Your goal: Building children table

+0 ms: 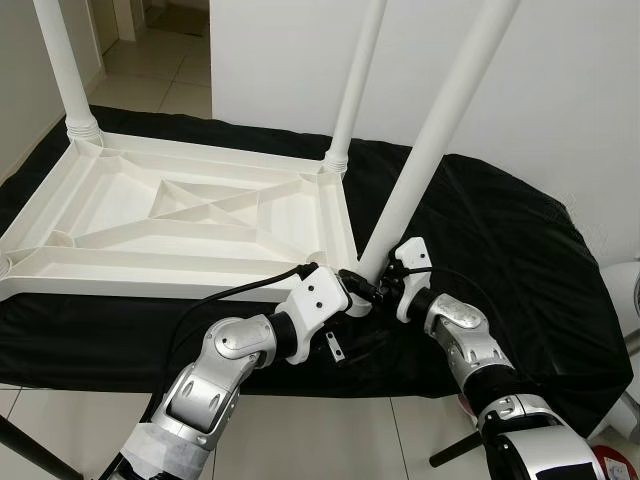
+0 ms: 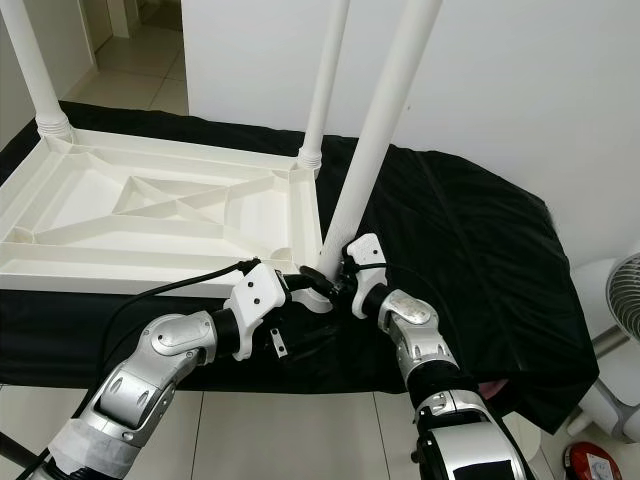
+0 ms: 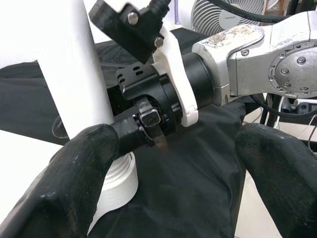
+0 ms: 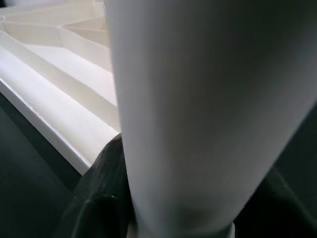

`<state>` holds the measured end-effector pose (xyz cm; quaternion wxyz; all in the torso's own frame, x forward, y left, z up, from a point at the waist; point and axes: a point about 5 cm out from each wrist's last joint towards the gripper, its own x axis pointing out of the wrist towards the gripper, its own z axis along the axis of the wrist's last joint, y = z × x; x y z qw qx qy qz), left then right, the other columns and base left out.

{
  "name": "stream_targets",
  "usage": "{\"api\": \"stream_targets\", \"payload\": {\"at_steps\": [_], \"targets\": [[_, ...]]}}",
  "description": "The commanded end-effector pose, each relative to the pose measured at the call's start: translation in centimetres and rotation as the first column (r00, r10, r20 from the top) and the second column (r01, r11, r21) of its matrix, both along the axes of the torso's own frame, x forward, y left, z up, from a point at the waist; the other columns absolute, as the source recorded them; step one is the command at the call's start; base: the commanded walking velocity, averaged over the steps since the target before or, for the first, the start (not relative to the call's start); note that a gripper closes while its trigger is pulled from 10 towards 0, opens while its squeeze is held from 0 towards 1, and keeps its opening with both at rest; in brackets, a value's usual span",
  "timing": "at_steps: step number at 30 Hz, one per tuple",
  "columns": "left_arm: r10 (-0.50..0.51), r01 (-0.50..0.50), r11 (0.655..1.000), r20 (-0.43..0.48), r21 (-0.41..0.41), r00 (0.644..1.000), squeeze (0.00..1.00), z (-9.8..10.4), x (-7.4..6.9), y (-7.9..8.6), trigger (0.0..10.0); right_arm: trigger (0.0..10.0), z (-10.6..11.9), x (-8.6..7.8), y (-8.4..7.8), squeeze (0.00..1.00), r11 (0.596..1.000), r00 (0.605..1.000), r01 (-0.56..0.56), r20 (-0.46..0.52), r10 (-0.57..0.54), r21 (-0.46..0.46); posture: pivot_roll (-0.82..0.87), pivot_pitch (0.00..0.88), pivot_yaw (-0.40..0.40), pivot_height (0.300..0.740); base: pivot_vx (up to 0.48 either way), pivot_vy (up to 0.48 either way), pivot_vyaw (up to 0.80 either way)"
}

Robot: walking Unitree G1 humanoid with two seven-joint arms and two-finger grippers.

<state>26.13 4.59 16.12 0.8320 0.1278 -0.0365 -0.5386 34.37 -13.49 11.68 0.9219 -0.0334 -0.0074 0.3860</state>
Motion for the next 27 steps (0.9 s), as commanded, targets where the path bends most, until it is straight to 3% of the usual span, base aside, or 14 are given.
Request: {"api": "stream_targets", "payload": {"at_steps": [1,5,9,18,20,21,22,23,25,27], "targets": [[0.02,-0.02,1.0,0.007,-0.012,1.0,0.0,0.2,0.2,-0.3,10.0,10.0,-1.8,-0.8,0.1,0.0,0.998,0.997,-0.033,-0.065,0.03,-0.046,0.06,0.0,-0.151,0.74,0.0,0.0,0.0],[0.016,-0.016,1.0,0.007,-0.012,1.0,0.0,0.2,0.2,-0.4,10.0,10.0,-1.9,-0.9,-0.1,0.0,0.999,0.997,-0.013,-0.072,0.01,-0.037,0.06,0.0,-0.151,0.74,0.0,0.0,0.0],[0.006,-0.006,1.0,0.005,-0.015,1.0,0.0,0.1,0.1,-0.7,10.0,10.0,-2.0,-1.1,-0.4,0.0,0.996,0.995,0.075,-0.067,-0.078,-0.052,0.04,0.0,-0.154,0.74,0.0,0.0,0.0],[-0.009,0.009,1.0,0.001,-0.02,1.0,0.0,0.0,-0.1,-1.1,10.0,10.0,-1.7,-1.5,0.1,0.0,0.964,0.961,0.264,-0.088,-0.263,0.005,0.03,0.0,-0.154,0.74,0.0,0.0,0.0],[-0.012,0.012,1.0,0.0,-0.021,1.0,0.0,0.0,-0.2,-1.2,10.0,10.0,-1.8,-1.6,0.1,0.0,0.913,0.907,0.407,-0.134,-0.4,0.027,0.03,0.0,-0.154,0.74,0.0,0.0,0.0],[-0.012,0.012,1.0,0.0,-0.021,1.0,0.0,0.0,-0.2,-1.2,10.0,10.0,-1.8,-1.6,0.1,0.0,0.913,0.907,0.407,-0.134,-0.4,0.027,0.03,0.0,-0.154,0.74,0.0,0.0,0.0],[-0.012,0.012,1.0,0.0,-0.021,1.0,0.0,-0.1,-0.2,-1.2,10.0,10.0,-2.0,-1.8,0.1,0.0,0.875,0.867,0.483,-0.154,-0.474,0.029,0.02,0.0,-0.161,0.74,0.0,0.0,0.0],[-0.012,0.012,1.0,0.0,-0.021,1.0,0.0,-0.1,-0.2,-1.2,10.0,10.0,-2.0,-1.8,0.1,0.0,0.875,0.867,0.483,-0.154,-0.474,0.029,0.02,0.0,-0.161,0.74,0.0,0.0,0.0],[-0.015,0.014,1.0,-0.002,-0.022,1.0,0.0,-0.1,-0.3,-1.3,10.0,10.0,-2.4,-2.5,0.2,0.0,0.776,0.763,0.631,-0.182,-0.621,-0.003,0.02,0.0,-0.161,0.74,0.0,0.0,0.0],[-0.015,0.014,1.0,-0.002,-0.022,1.0,0.0,-0.1,-0.3,-1.3,10.0,10.0,-2.4,-2.5,0.2,0.0,0.776,0.763,0.631,-0.182,-0.621,-0.003,0.02,0.0,-0.161,0.74,0.0,0.0,0.0]]}}
